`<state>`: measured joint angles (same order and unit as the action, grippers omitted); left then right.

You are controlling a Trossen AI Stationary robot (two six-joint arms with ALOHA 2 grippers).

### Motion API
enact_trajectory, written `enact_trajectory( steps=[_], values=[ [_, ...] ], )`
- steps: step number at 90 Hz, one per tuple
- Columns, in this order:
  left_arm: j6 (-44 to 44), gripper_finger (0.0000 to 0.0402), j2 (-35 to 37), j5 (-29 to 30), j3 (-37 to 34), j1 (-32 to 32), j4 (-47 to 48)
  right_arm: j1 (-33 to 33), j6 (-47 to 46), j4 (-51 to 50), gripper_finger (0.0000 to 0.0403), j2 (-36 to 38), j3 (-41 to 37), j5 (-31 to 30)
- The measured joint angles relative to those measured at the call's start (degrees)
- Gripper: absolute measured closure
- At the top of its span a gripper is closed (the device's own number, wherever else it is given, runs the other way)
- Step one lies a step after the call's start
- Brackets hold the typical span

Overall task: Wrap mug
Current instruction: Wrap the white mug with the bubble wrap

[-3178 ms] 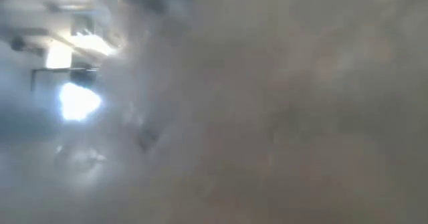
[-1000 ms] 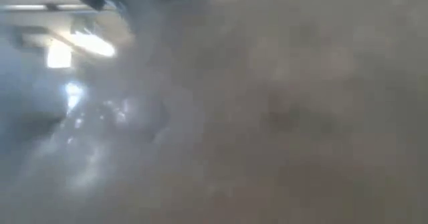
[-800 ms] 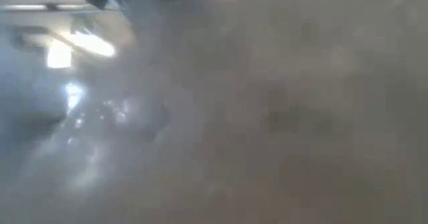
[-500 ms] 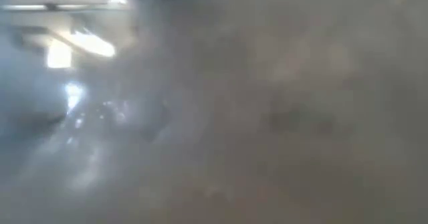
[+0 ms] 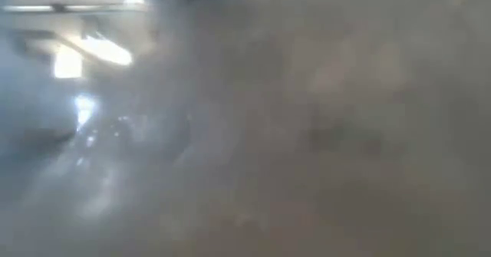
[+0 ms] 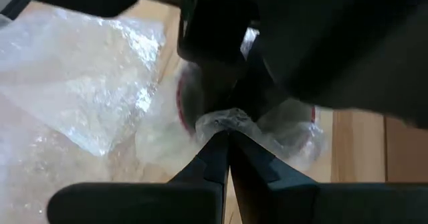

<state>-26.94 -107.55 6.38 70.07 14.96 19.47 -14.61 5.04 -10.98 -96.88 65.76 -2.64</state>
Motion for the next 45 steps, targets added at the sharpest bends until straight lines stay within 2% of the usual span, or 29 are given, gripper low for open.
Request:
enact_trajectory(
  steps=[23, 45],
  values=[
    [0.6, 0.0381, 0.8, 0.2, 0.5, 0.0, 1.2, 0.0, -0.4, 4.8, 0.0403, -4.2, -1.3, -0.8],
    [1.1, 0.0381, 7.1, 0.4, 2.3, 0.8, 7.7, 0.0, -0.4, 4.9, 0.0403, -2.9, -1.6, -0.5]
  ],
)
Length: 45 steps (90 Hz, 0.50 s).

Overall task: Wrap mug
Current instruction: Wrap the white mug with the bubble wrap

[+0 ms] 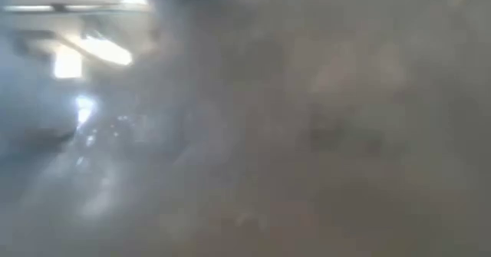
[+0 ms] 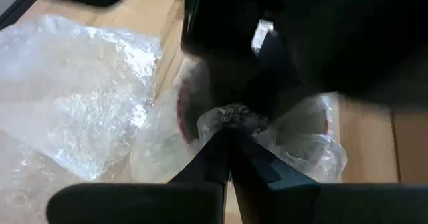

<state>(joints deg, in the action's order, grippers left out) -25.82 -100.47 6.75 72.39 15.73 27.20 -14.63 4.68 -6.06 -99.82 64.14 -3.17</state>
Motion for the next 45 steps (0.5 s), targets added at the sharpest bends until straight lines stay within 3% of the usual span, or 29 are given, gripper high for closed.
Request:
enact_trajectory(
  steps=[26, 45],
  values=[
    [0.9, 0.0381, 9.2, 0.6, 1.8, 0.2, 6.5, 0.0, -0.2, -0.7, 0.0403, 0.3, 0.0, 0.3],
    [-10.2, 0.0381, 14.6, 0.4, -0.6, 2.8, 19.9, 0.0, 0.0, -1.0, 0.0403, 0.3, 0.3, 0.2]
  ],
)
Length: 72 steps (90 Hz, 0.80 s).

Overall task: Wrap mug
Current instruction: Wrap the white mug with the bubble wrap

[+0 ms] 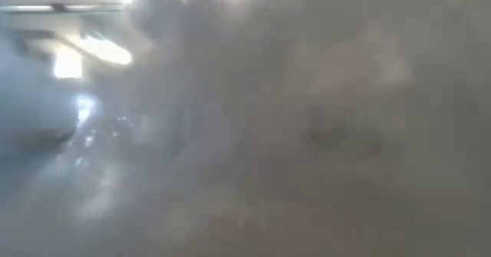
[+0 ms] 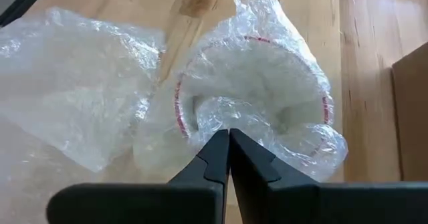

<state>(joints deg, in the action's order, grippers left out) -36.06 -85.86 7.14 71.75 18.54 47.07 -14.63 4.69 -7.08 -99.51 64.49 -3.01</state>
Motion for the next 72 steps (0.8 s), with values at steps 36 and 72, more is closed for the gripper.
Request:
enact_trajectory(
  steps=[36, 72],
  values=[
    [-1.6, 0.0381, -1.3, 4.3, -13.6, 3.2, -20.3, 0.0, 0.4, 0.0, 0.0403, 0.0, 0.0, 0.0],
    [2.5, 0.0381, -1.1, 6.8, -11.9, 3.2, -25.1, -0.1, 0.5, -0.6, 0.0403, -0.1, -0.1, 0.4]
  ],
)
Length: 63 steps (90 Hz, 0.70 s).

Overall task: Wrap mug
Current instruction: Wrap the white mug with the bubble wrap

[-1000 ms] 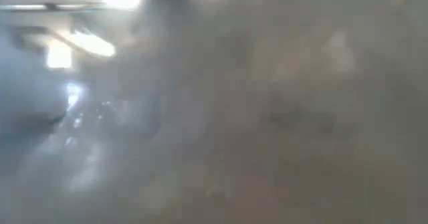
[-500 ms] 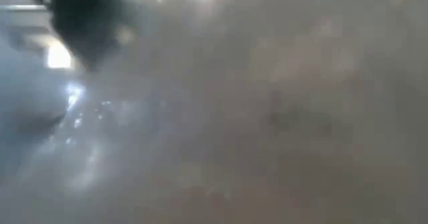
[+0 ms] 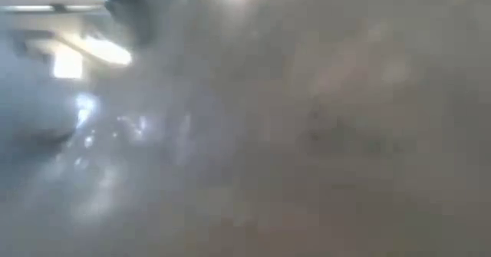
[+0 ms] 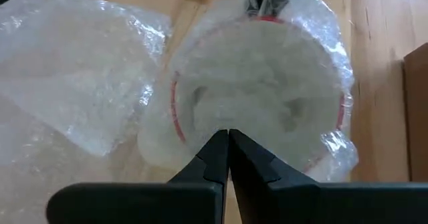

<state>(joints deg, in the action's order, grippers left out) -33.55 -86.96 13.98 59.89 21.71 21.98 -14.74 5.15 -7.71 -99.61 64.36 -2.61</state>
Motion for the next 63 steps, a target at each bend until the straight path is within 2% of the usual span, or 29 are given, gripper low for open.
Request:
enact_trajectory(
  steps=[20, 43, 63],
  values=[
    [-2.8, 0.0381, 0.5, -1.2, -1.4, 0.0, -0.1, 0.0, -0.5, 0.0, 0.0403, 0.0, 0.5, -0.3],
    [-2.7, 0.0381, 3.6, -1.7, 1.3, 0.0, 2.5, 0.1, -0.7, -0.2, 0.0403, 0.0, 2.4, -0.5],
    [-1.1, 0.0381, 0.6, -0.3, 0.7, 0.0, 2.8, 0.1, -1.5, 1.0, 0.0403, -0.4, 2.5, -0.3]
  ],
)
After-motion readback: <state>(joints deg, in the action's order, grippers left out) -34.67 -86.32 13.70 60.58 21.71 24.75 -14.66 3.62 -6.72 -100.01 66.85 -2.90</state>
